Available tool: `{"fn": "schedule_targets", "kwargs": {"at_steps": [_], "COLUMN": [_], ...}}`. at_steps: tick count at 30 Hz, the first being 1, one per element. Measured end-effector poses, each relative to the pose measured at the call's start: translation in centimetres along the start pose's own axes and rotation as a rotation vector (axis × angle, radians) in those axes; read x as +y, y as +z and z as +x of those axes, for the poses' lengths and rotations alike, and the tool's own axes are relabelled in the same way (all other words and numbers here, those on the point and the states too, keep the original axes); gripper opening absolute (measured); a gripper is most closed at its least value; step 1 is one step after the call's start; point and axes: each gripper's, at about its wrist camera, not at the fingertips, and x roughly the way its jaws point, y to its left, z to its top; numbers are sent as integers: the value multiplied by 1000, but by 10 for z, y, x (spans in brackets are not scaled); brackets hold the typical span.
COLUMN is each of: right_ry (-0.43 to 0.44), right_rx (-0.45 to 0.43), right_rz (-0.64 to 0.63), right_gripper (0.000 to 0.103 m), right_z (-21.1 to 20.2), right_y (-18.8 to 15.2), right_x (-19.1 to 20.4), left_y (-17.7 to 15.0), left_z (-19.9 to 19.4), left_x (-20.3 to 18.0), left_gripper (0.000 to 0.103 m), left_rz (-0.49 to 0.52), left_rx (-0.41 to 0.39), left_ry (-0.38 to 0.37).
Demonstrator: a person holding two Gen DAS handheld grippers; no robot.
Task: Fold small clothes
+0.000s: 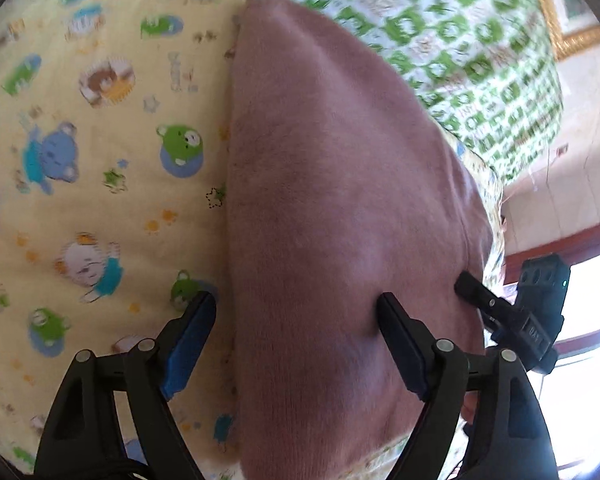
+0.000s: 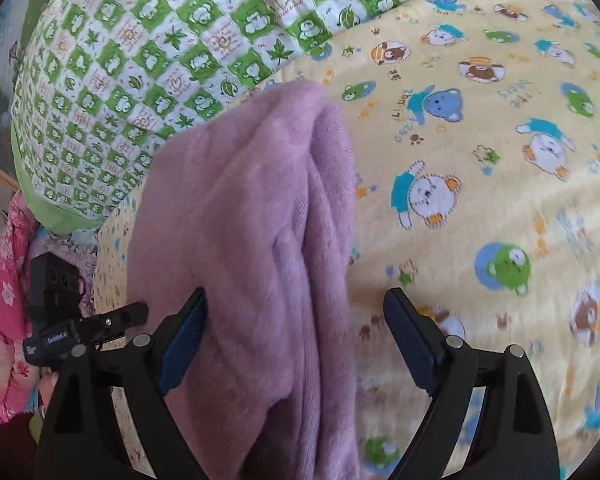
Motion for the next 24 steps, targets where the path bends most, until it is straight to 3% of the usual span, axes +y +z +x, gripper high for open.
{"fn": "schedule_targets", "kwargs": {"at_steps": [2,4,5,7,8,12,15,24], "right_ry": [52,115,116,118,123,191,251,405], "right_rx": [27,47,40,27,18,-7,6,105], "right_rz": [34,97,106,111,111,100,30,-122], "right_gripper": [61,45,41,34,31,28,27,27], "right_z": [7,13,12,8,3,-11,-12,33], "right_y": [1,-1,-3,-6,-8,-15,-24,-68], "right_x": [-4,-11,-12,-6,-1,27,69,173], "left_y": [4,6,6,4,2,-8,-20,-77], "left_z": [8,15,15,13,7,-26,-66,-200], "left_x": [2,0,-1,-7,-11,-17,-10,61], "left_gripper": [81,65,62,46,44,39,39,39], "left_rz": [-21,-40,-40,-14,11,55,60,23], "left_rx": [1,0,-8,-31,-48,-103,-167,-319], "left_ry": [-13,-34,-27,-30,-31,-64,-56,21]}}
